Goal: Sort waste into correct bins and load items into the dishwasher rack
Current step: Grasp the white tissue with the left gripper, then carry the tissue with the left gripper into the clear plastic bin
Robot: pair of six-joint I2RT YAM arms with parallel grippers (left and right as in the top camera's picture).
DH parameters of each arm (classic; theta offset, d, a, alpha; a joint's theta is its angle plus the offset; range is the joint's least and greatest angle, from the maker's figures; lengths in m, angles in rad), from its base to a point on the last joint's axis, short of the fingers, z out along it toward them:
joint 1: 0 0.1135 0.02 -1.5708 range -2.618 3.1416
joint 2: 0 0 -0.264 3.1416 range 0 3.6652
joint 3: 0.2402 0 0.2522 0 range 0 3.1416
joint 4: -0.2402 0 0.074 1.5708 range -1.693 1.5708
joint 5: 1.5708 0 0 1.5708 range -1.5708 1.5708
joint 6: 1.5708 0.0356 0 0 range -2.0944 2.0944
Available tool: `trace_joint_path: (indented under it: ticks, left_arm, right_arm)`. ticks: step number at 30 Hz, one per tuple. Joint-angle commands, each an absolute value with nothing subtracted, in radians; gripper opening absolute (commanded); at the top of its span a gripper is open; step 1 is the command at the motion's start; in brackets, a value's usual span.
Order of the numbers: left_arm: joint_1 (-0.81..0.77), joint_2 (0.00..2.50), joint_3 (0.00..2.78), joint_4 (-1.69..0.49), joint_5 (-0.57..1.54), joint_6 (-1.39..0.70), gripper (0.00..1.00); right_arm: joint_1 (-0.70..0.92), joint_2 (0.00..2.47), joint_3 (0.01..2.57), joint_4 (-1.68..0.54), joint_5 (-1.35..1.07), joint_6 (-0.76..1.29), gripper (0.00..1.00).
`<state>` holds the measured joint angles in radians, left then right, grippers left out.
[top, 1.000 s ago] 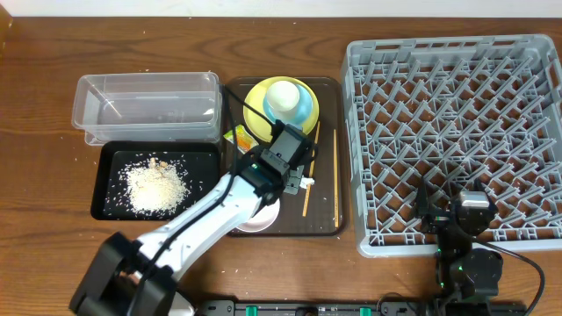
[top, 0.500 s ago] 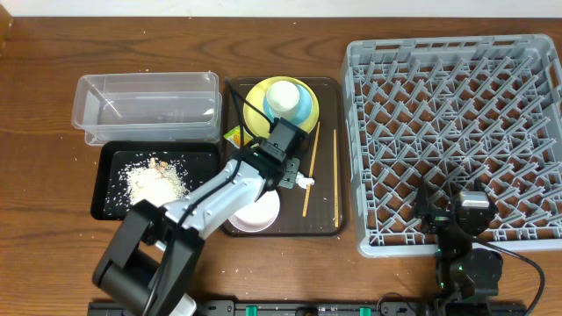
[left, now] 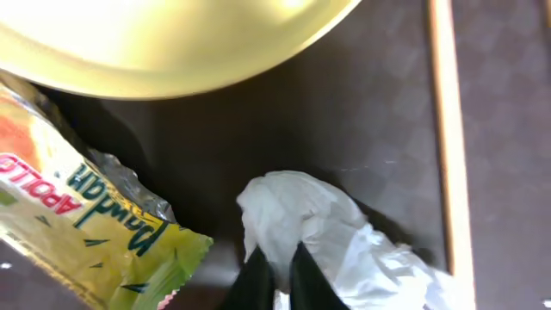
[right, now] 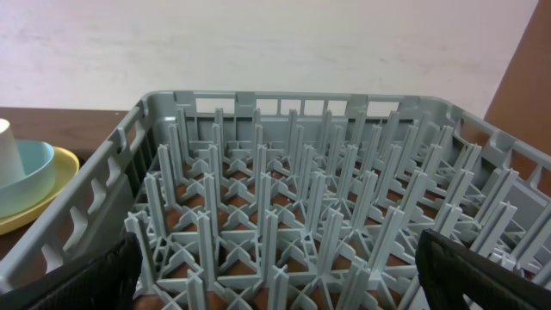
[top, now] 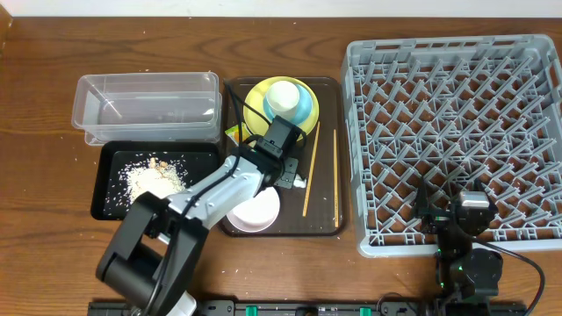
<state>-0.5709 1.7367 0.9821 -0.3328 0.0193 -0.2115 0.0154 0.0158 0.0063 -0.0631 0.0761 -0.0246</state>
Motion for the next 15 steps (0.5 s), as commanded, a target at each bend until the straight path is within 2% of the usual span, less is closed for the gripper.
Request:
trace_joint_path:
  ticks: [1, 3, 5, 10, 15]
  left_arm:
    - [-0.567, 1.650, 0.999, -0.333, 0.015, -0.210, 0.06]
    - [-0.565, 1.596, 0.999, -0.334, 0.010, -0.210, 0.06]
    - [-0.558, 1.534, 0.999, -0.338, 0.008, -0.210, 0.11]
    - [-0.509, 1.409, 0.999, -0.350, -0.026, -0.210, 0.12]
    - [-0.368, 1.338, 0.999, -0.324, -0.141, -0.226, 0.11]
  right_arm:
    - [0.016, 0.015, 0.005, -0.065, 0.077, -0.007, 0.99]
    - [0.016, 0.015, 0.005, -0.065, 0.077, -0.007, 0.99]
    - [0.016, 0.015, 0.005, -0.065, 0.077, -0.008, 0.99]
    - [0.016, 0.015, 0.005, -0.065, 0.077, -0.008, 0.99]
    - [0.016, 0.015, 0.005, -0.065, 0.078, -0.008, 0.99]
